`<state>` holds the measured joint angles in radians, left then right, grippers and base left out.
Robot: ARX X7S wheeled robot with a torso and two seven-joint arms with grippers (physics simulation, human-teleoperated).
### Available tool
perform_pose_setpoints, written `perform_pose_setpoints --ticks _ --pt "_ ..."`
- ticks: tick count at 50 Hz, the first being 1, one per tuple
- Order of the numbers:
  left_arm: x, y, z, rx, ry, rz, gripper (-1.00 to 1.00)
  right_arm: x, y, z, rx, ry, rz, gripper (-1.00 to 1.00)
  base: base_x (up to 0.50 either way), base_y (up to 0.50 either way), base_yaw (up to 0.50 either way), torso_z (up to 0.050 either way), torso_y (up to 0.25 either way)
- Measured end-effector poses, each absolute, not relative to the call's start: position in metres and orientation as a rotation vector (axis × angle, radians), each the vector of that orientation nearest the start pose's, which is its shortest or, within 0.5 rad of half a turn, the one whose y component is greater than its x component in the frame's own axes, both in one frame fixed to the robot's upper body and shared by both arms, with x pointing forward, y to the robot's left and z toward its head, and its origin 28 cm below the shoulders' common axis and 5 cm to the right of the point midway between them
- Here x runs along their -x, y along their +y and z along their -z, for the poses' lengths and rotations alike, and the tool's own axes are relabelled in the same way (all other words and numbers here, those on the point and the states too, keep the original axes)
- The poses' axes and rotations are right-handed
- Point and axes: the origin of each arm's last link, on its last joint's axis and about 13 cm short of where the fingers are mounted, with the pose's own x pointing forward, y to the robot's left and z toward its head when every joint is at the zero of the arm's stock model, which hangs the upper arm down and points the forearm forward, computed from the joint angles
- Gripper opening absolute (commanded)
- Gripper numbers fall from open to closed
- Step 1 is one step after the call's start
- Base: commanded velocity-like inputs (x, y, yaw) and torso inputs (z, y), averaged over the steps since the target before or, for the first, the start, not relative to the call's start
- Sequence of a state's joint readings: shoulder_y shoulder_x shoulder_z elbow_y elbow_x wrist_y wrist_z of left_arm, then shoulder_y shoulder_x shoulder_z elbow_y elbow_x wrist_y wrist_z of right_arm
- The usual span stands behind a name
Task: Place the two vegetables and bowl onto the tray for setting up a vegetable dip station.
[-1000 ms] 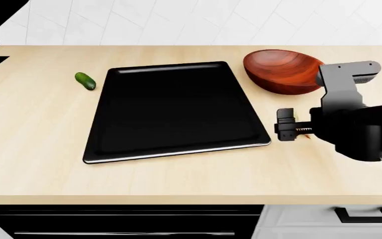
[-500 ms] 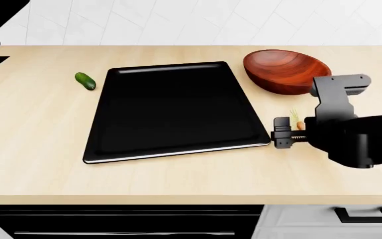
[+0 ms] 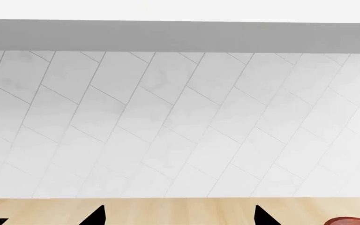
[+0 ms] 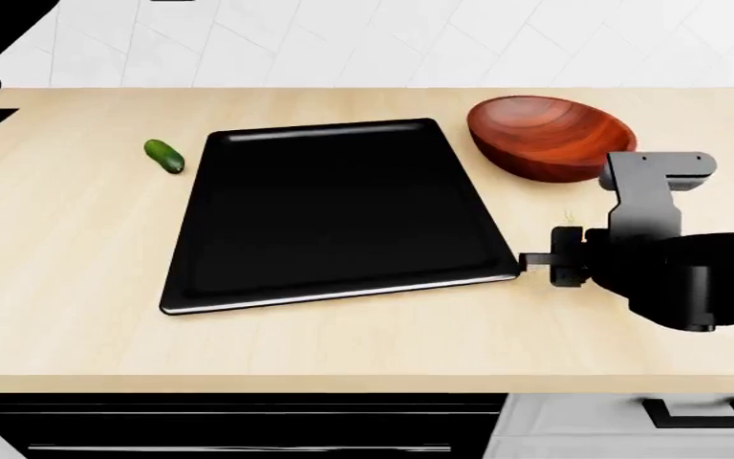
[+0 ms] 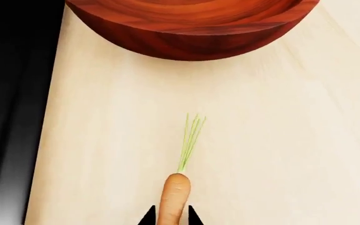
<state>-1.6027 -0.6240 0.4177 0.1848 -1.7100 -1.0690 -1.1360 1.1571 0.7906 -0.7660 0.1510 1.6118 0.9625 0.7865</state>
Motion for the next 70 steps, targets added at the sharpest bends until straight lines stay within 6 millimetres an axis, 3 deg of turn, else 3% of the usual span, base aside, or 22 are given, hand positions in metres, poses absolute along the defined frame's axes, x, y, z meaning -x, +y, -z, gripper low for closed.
perform_pose_setpoints --ticks 18,28,41,48,60,70 --pt "-0.236 0.225 -0.403 0.010 -0.159 0.018 1.00 -0.299 -0.174 -0.225 0.060 0.634 0.083 -1.00 0.00 0.00 0.00 0.000 0.000" --pt "-0.236 0.225 -0.404 0.013 -0.160 0.016 1.00 -0.289 -0.167 -0.244 0.116 0.619 0.059 -1.00 0.00 0.00 0.00 0.000 0.000" --pt "-0.237 0.225 -0.403 0.013 -0.160 0.015 1.00 -0.276 -0.151 -0.285 0.189 0.536 -0.009 -1.00 0.00 0.00 0.00 0.000 0.000" --pt "-0.237 0.226 -0.404 0.013 -0.160 0.015 1.00 -0.280 -0.137 -0.301 0.205 0.492 -0.080 -1.00 0.00 0.00 0.00 0.000 0.000" --pt "-0.238 0.226 -0.404 0.014 -0.162 0.014 1.00 -0.293 -0.112 -0.315 0.216 0.458 -0.204 -1.00 0.00 0.00 0.00 0.000 0.000" --pt "-0.239 0.226 -0.403 0.015 -0.161 0.014 1.00 -0.293 -0.098 -0.313 0.202 0.463 -0.273 -1.00 0.00 0.00 0.00 0.000 0.000"
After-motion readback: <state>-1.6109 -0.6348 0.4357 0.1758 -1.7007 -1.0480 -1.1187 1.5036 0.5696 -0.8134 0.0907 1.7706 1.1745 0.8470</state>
